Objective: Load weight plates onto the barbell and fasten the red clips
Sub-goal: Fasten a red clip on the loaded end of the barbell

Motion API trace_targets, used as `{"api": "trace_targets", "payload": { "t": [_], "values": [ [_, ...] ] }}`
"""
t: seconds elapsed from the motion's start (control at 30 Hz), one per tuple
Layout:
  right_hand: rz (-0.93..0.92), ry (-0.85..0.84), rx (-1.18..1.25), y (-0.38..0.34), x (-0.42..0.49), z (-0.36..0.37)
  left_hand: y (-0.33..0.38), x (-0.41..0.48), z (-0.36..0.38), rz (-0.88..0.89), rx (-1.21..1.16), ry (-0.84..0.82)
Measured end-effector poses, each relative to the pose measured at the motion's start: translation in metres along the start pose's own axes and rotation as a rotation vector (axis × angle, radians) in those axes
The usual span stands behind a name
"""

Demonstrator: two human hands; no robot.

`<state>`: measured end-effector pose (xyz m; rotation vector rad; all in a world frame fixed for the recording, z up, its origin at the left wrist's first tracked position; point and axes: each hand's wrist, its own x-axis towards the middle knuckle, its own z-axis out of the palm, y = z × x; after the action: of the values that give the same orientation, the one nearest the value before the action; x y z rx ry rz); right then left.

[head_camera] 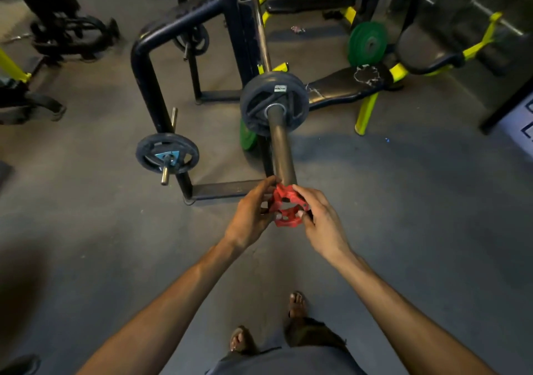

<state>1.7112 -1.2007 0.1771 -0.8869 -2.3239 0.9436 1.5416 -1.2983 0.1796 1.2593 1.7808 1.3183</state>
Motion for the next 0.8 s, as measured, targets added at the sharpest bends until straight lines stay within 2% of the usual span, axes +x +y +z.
{"api": "trace_targets", "payload": {
  "t": [0.17, 0.3, 0.43, 0.53, 0.67, 0.8],
  "values": [
    [0.045, 0.092, 0.05, 0.021, 0.01, 0.004, -0.016, 0.01, 0.022, 0.012, 0.194, 0.078],
    [0.161, 0.062, 0.229, 0.032, 0.03, 0.004, -0.022, 0.021, 0.018, -0.049, 0.266, 0.145],
    [0.332, 0.052, 0.517, 0.037, 0.063, 0.0, -0.018, 0.042, 0.008, -0.043, 0.314, 0.23],
    [0.402, 0.047, 0.626, 0.04, 0.088, -0.004, -0.013, 0.06, 0.008, -0.097, 0.257, 0.286],
    [0.452, 0.075, 0.577, 0.048, 0.123, 0.001, -0.014, 0.076, 0.011, -0.216, 0.089, 0.35],
    [0.514, 0.057, 0.63, 0.028, 0.145, 0.001, -0.009, 0.095, 0.011, -0.228, -0.016, 0.406]
  ]
}}
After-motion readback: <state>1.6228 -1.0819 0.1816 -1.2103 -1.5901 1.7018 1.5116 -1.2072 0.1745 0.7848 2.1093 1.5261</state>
